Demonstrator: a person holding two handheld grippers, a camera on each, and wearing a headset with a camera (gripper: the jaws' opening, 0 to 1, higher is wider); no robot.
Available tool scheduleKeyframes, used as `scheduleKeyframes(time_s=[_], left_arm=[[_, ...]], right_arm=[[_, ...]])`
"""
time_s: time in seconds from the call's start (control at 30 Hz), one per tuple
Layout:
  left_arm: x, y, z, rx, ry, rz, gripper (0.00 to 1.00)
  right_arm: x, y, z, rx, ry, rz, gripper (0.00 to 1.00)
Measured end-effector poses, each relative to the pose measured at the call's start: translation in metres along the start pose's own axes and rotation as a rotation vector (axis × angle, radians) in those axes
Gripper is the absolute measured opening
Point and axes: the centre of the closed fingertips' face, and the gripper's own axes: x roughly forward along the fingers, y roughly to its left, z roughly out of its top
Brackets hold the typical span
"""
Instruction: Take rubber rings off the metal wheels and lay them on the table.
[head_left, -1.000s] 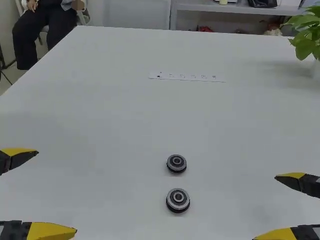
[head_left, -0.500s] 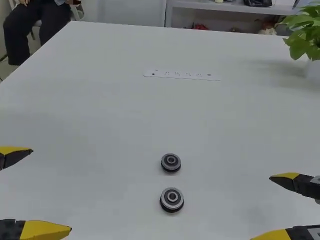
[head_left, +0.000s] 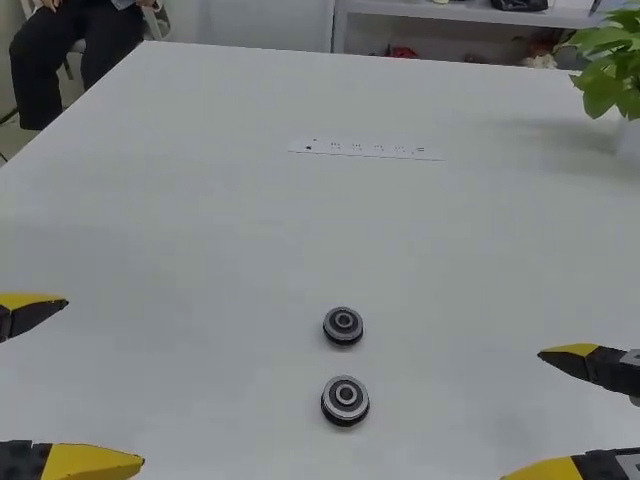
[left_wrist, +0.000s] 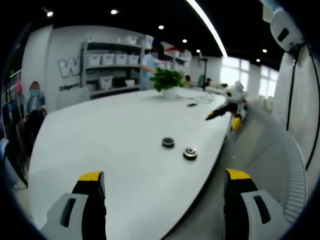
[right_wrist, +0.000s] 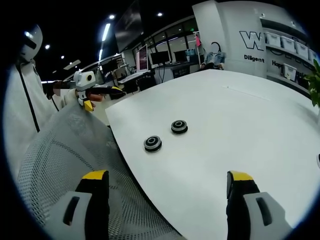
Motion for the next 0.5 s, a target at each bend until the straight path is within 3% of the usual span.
scheduleKeyframes(time_s=[0.5], left_arm=[[0.0002,-0.0014,-0.0009,-0.002,-0.005,-0.002,1.0]], right_arm=[[-0.0016,0.0031,-0.0024,0.0,-0.001,0.004,0.93]])
